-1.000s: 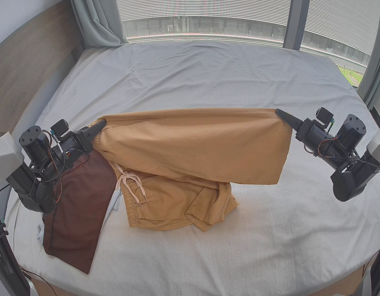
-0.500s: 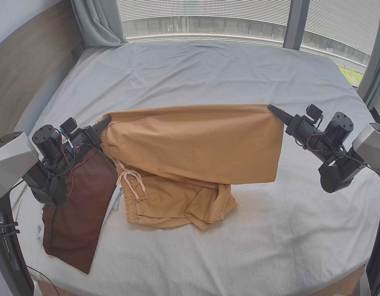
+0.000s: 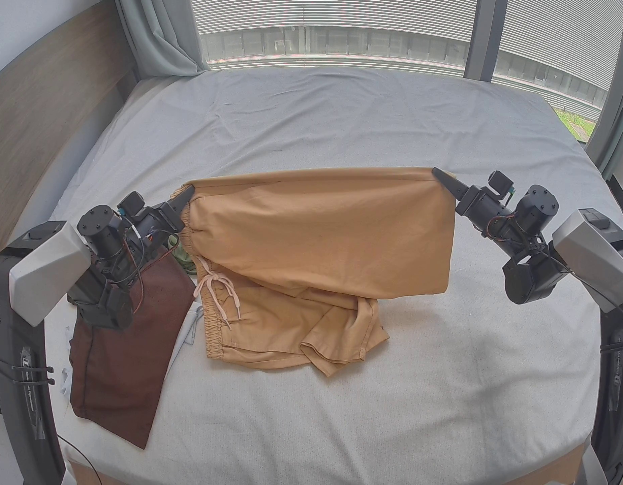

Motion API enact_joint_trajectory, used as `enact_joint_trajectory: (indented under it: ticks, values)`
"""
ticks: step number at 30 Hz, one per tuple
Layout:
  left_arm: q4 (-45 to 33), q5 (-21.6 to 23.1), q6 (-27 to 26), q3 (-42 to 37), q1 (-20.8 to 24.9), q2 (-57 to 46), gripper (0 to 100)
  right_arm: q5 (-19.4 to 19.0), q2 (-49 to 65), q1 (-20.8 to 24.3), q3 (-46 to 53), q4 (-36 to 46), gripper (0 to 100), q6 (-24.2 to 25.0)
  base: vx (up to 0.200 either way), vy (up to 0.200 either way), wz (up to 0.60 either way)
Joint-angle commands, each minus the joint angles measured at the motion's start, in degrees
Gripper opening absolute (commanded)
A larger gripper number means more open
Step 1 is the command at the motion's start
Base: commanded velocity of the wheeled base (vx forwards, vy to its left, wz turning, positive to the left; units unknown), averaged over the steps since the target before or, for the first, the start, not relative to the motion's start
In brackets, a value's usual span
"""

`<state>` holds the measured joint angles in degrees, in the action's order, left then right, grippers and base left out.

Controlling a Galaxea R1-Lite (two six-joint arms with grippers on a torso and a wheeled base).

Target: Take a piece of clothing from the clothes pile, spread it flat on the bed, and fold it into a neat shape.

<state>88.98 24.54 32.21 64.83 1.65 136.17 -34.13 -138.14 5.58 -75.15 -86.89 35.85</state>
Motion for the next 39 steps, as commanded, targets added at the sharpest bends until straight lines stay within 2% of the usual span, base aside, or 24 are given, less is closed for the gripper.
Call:
enact_joint_trajectory:
  ticks: [1,5,8,13,31,39]
  values:
    - [0.05,-3.62,1.89,5.83,2.05,5.16,0,0.03,-6.00,-0.75,-5.88,1.29,0,0.01,0.000,0.000,0.00]
    - [0.05,-9.16,4.00,11.72,3.54,7.88,0,0.03,-8.37,-1.01,-9.57,2.70,0,0.01,0.000,0.000,0.00]
    - [0.05,-10.92,4.44,15.68,3.89,10.08,0,0.12,-10.48,-1.28,-13.09,3.84,0,0.01,0.000,0.000,0.00]
    - [0.05,-10.92,4.62,18.23,3.80,11.84,0,0.12,-12.59,-1.28,-17.75,6.21,0,0.01,0.000,0.000,0.00]
    - [-0.03,-10.39,7.17,19.46,3.19,12.98,0,0.56,-16.19,-0.66,-27.68,9.90,0,-0.08,0.000,0.000,0.00]
    - [-0.12,-9.86,7.52,19.90,3.45,13.16,0,2.58,-17.25,-0.31,-32.16,12.19,0,-0.17,0.000,0.000,0.00]
